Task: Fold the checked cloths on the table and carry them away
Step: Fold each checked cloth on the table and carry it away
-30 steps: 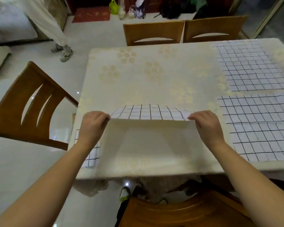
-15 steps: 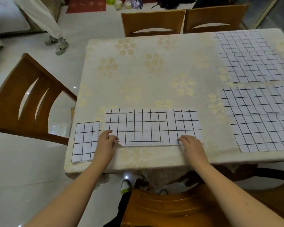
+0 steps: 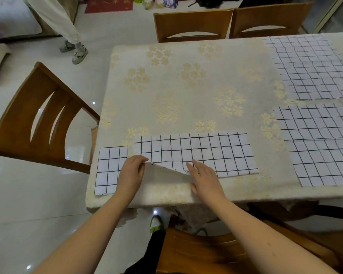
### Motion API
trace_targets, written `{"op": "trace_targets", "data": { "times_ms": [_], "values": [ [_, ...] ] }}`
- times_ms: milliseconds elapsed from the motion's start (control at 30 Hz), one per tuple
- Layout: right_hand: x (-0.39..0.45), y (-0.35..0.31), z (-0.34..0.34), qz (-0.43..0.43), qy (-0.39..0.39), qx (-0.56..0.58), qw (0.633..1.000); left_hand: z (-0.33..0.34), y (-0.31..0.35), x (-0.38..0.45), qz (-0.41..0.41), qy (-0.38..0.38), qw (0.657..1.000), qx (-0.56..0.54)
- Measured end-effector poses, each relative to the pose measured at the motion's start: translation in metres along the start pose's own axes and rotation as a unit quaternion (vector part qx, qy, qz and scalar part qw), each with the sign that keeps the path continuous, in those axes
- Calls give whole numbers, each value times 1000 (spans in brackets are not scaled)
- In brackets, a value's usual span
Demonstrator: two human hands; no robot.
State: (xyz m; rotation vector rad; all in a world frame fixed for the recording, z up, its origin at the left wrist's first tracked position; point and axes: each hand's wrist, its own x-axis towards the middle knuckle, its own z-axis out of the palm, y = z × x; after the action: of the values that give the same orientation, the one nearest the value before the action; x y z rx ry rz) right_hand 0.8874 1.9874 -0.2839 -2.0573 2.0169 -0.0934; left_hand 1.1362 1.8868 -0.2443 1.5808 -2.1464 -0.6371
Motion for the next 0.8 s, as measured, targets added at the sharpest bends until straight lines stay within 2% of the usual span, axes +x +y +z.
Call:
{"op": "trace_targets", "data": {
  "times_ms": [167, 267, 433, 533, 700, 800],
  "values": [
    [18, -1, -9, 77, 16, -6, 997, -12, -1, 1, 46, 20, 999, -17],
    [22, 5, -12, 72, 7, -22, 997, -13, -9, -5, 65, 12, 998, -17],
    [20, 6, -10, 53, 29, -59, 996, -9, -22, -17, 74, -60, 995, 18],
    [10, 6, -9, 61, 52, -47, 996, -9, -24, -15, 82, -45, 995, 46],
    [-6, -4, -13, 152, 34, -9, 988, -4, -6, 11, 73, -59, 995, 46],
    [-12, -13, -19, 222, 12, 84, 971, 4, 14, 38, 92, -95, 990, 46]
  ]
}}
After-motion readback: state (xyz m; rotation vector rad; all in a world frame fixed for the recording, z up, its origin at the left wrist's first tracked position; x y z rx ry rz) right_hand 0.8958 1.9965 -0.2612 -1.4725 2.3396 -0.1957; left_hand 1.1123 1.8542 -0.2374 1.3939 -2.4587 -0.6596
